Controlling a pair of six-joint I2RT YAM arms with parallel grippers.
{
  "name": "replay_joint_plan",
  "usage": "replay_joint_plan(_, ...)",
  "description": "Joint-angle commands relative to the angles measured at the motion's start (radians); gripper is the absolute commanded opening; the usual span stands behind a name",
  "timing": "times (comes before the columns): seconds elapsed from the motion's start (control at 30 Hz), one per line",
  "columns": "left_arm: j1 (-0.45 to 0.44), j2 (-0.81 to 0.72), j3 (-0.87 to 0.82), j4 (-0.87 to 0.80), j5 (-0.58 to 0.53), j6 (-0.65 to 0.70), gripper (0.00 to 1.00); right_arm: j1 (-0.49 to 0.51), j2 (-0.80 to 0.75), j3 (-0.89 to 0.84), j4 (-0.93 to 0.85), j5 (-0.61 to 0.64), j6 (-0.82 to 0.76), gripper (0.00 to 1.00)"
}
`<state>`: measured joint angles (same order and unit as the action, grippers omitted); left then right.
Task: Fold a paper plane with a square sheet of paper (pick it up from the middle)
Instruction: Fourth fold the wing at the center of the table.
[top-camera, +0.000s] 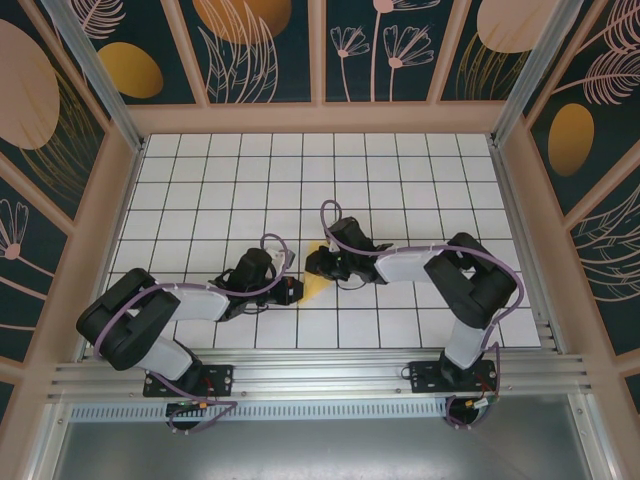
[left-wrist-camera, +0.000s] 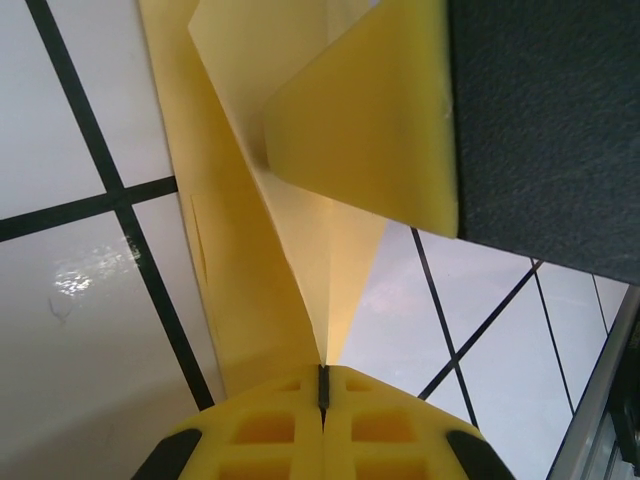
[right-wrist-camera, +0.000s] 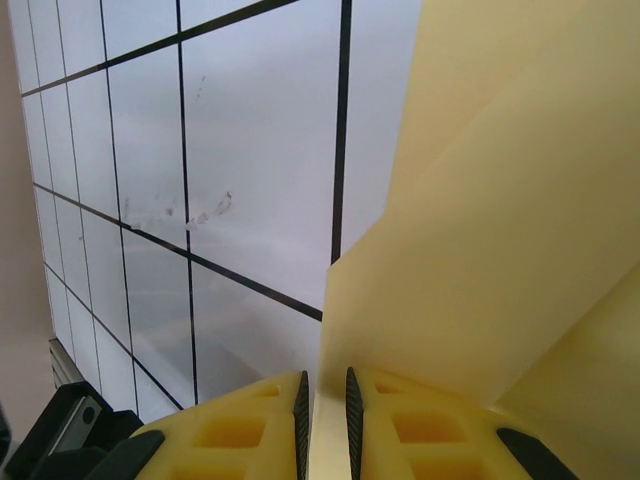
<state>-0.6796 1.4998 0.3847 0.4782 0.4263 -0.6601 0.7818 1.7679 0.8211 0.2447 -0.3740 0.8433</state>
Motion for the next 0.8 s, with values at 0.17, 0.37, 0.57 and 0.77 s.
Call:
replay_joint_plan(0.17, 0.006, -0.044, -0.022, -0.018, -0.044, -0.011, 0.17, 0.005, 0.029, 0.032, 0.0, 0.02, -0.012, 0.21)
replay_joint_plan(0.37, 0.005, -0.053, -0.024, -0.011, -0.003, -0.002, 0.25, 0.005, 0.027, 0.038, -0.005, 0.026, -0.011, 0.21)
replay_joint_plan(0.57, 0.005, -0.047, -0.026, 0.006, 0.014, 0.009, 0.3, 0.005, 0.027, 0.038, -0.008, 0.022, -0.012, 0.22)
replay_joint_plan(0.77, 0.006, 0.0, 0.0, 0.0, 0.029, 0.04, 0.32, 0.005, 0.028, 0.041, -0.01, 0.018, -0.013, 0.22)
